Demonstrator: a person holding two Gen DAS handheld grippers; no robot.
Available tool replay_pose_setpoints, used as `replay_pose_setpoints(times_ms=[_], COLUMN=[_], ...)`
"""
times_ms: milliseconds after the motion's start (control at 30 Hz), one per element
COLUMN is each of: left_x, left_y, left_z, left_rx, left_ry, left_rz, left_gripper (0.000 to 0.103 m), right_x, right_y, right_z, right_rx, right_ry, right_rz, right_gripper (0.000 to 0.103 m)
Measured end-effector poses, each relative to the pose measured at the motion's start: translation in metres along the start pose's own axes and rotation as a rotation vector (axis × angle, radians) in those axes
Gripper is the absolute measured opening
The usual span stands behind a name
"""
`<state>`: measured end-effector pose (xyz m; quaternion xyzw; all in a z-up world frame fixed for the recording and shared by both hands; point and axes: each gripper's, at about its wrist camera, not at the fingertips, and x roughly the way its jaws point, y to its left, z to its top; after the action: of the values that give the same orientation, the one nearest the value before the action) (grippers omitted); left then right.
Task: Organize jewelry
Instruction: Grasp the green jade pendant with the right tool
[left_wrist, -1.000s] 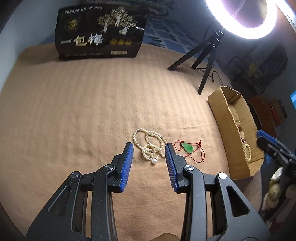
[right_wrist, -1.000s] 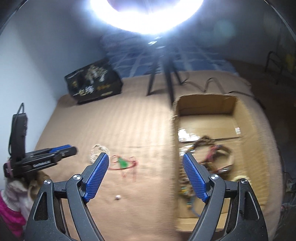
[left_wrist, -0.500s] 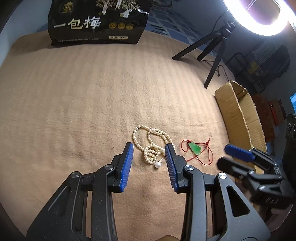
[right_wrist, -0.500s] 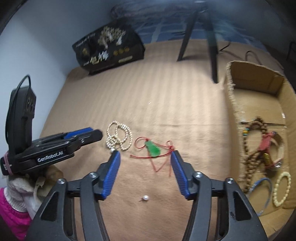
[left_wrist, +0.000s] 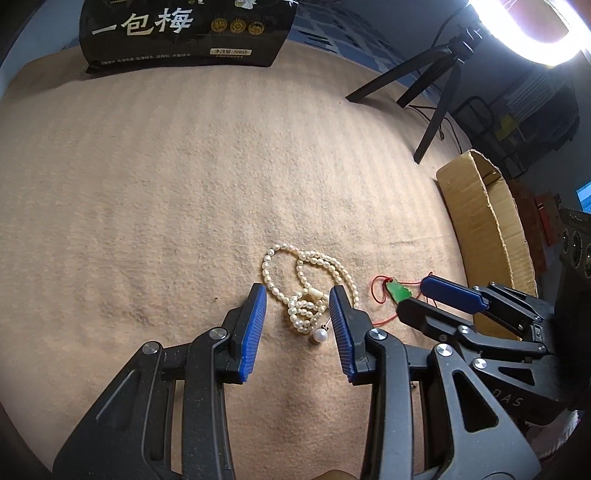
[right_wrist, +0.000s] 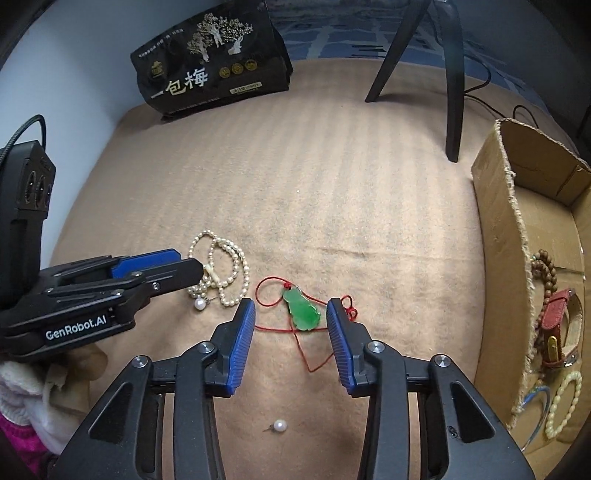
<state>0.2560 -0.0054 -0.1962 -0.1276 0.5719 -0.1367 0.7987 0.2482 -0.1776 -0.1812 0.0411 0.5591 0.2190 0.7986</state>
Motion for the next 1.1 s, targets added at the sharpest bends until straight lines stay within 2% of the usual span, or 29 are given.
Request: replay_pose_setpoints(times_ms=[300, 567, 700, 733, 833, 900, 1100], left_x=[0.014, 0.027, 0.029, 0.029, 0.028, 0.027, 0.017], left_y=[-0.006, -0.008, -0.013, -0.013, -0.009, -0.007, -0.003], left_z=[0.003, 0.003, 0.002, 0.002, 0.002, 0.002, 0.001], left_rx=[0.013, 0.032, 0.061, 0.064, 0.056, 0.053, 0.046], left_ry=[0.014, 0.008, -0.002, -0.005, -0.009, -0.01, -0.025], left_rz=[0.003, 0.026, 0.074, 0.086, 0.092, 0.089, 0.08], left_gripper=[0.035, 0.035, 0.023, 0.018, 0.01, 0.008, 0.006], right_x=[0.015, 0.017, 0.017, 0.018, 0.018, 0.017, 0.015], right_y=[0.005, 0.003, 0.004, 0.005, 0.005, 0.002, 0.0], right_z=[0.004, 0.004, 0.004, 0.004, 0.004, 0.004, 0.002], right_rx=[-0.021, -0.023, -0.031, -0.031, -0.034, -0.025, -0.017], right_ry=[0.024, 0.027, 0.031, 0.03, 0.027, 0.025, 0.01], right_rz=[-0.055, -0.061, -0.071, -0.078, -0.092, -0.084, -0.074], right_gripper=[0.037, 0.037, 0.036, 0.031, 0.018, 0.014, 0.014])
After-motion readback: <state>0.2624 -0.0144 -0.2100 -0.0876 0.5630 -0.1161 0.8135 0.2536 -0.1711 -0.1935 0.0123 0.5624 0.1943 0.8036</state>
